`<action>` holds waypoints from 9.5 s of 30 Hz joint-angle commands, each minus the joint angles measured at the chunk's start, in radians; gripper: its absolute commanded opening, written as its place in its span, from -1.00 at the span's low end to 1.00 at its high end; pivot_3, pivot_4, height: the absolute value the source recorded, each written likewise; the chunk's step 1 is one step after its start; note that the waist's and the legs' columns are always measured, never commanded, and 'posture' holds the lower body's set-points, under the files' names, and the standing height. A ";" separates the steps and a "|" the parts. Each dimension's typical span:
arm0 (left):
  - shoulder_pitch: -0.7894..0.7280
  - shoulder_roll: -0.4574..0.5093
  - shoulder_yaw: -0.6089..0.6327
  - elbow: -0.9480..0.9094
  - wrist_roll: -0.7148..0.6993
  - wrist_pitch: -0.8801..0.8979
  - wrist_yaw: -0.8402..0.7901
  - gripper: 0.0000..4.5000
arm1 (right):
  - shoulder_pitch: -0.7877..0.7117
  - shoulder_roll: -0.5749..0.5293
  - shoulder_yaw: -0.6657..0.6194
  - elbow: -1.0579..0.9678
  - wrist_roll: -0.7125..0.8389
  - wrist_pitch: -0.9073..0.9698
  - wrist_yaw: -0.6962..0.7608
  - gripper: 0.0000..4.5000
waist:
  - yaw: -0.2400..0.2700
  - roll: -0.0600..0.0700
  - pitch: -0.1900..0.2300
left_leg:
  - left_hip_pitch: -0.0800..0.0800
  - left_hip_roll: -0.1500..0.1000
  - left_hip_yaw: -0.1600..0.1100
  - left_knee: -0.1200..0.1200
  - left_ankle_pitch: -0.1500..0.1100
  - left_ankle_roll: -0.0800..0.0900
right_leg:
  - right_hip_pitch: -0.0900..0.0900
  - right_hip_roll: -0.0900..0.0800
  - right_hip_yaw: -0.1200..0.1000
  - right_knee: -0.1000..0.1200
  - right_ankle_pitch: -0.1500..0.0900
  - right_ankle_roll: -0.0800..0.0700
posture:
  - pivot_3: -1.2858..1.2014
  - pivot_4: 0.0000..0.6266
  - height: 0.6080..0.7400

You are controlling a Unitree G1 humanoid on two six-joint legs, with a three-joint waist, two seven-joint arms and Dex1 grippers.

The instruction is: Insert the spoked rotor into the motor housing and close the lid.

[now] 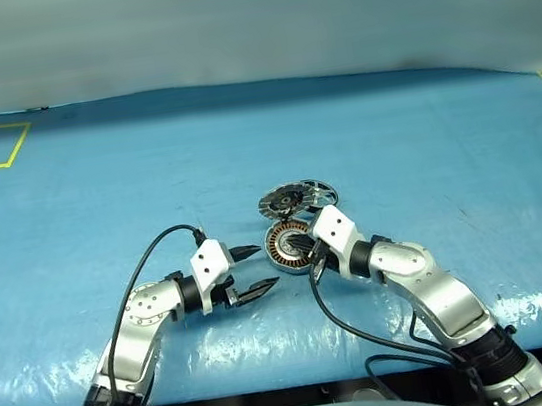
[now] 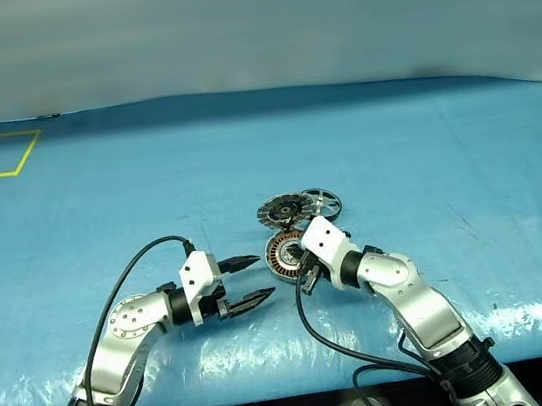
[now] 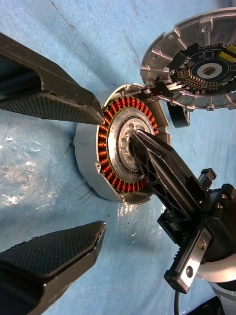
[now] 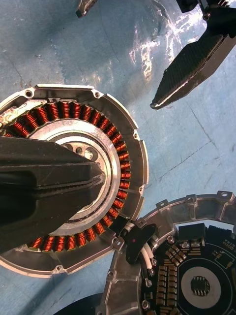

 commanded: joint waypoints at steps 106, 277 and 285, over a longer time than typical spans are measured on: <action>0.019 -0.053 0.010 0.040 0.051 -0.076 0.084 0.49 | -0.327 -0.212 0.061 0.349 -0.284 -0.082 0.313 -0.24 | 0.001 0.001 -0.003 | 0.012 0.000 0.002 -0.008 -0.002 0.003 | 0.014 -0.001 0.000 -0.012 0.000 0.000 | 0.03 -0.52 1.00; -0.017 0.009 0.015 -0.069 -0.113 0.096 -0.056 0.49 | 0.190 -0.057 -0.165 -0.224 0.251 0.065 0.006 0.28 | 0.010 0.000 -0.003 | 0.010 0.001 0.001 -0.005 -0.004 0.004 | 0.013 0.000 0.000 -0.014 0.000 0.001 | 0.03 -0.52 1.00; 0.007 0.037 0.030 -0.063 -0.075 0.062 -0.028 0.49 | 0.180 -0.050 -0.166 -0.212 0.241 0.052 -0.001 0.28 | 0.010 0.000 -0.003 | 0.010 0.001 0.002 -0.005 -0.004 0.004 | 0.013 0.000 0.000 -0.014 0.000 0.001 | 0.03 -0.52 1.00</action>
